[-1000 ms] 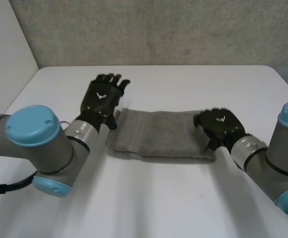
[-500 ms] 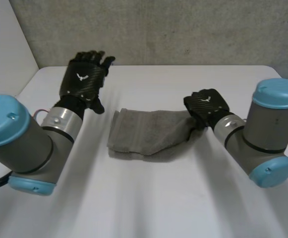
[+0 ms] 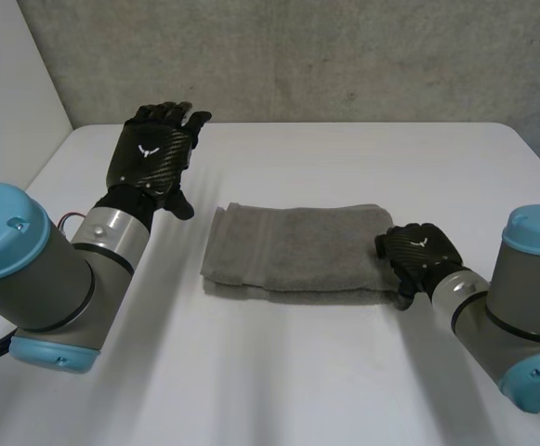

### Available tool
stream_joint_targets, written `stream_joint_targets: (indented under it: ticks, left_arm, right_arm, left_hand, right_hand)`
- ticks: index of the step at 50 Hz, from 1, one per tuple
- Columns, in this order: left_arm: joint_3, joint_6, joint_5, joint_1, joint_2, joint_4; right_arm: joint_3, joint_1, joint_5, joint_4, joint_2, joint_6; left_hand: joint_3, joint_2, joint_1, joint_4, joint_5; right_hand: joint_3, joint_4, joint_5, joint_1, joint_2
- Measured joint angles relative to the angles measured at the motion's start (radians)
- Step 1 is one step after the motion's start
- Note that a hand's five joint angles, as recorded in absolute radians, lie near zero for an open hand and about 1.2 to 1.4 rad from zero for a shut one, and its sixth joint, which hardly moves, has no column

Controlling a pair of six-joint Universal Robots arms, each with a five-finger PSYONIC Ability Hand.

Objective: Fold the towel.

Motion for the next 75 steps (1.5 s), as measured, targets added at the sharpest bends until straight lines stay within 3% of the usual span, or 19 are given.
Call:
stream_joint_targets:
  ticks: [12,28,35,40,52,60,67,75]
  left_arm:
    - [0.001,0.0,0.0,0.0,-0.016,0.001]
    - [-0.001,0.0,0.0,-0.001,-0.021,0.002]
    - [-0.001,0.0,0.0,-0.002,-0.028,0.001]
    - [-0.001,0.0,0.0,-0.002,-0.032,0.001]
    - [-0.006,0.0,-0.001,-0.001,-0.032,0.001]
    - [-0.009,0.0,-0.002,-0.001,-0.024,0.002]
    - [-0.003,0.0,-0.002,-0.002,-0.017,0.002]
    - [-0.004,0.0,-0.003,-0.003,-0.014,0.003]
  right_arm:
    - [0.021,-0.036,-0.009,-0.068,0.012,0.002]
    - [0.011,-0.024,-0.01,-0.076,0.02,0.059]
    - [-0.001,-0.031,-0.031,-0.075,0.027,0.133]
    - [-0.01,-0.033,-0.05,-0.072,0.048,0.161]
    - [0.009,-0.086,-0.046,-0.046,0.02,0.142]
    - [0.004,-0.189,-0.057,-0.01,-0.068,0.011]
    - [-0.145,-0.004,-0.063,-0.006,-0.061,-0.02]
    - [-0.327,0.315,-0.083,0.01,0.134,-0.026]
  left_hand:
    - [0.0,0.0,0.0,0.0,0.0]
    - [0.0,0.0,0.0,0.0,0.0]
    - [0.0,0.0,0.0,0.0,0.0]
    - [0.0,0.0,0.0,0.0,0.0]
    - [0.0,0.0,0.0,0.0,0.0]
    - [0.0,0.0,0.0,0.0,0.0]
    - [0.0,0.0,0.0,0.0,0.0]
    - [0.0,0.0,0.0,0.0,0.0]
  right_hand:
    - [0.112,0.115,0.149,0.12,0.104]
    - [0.116,0.118,0.154,0.126,0.105]
    - [0.423,0.423,0.431,0.432,0.425]
    - [0.805,0.802,0.822,0.793,0.801]
    - [0.822,0.819,0.831,0.794,0.813]
    - [0.822,0.819,0.838,0.794,0.82]
    - [0.822,0.819,0.838,0.794,0.821]
    - [0.822,0.819,0.838,0.794,0.821]
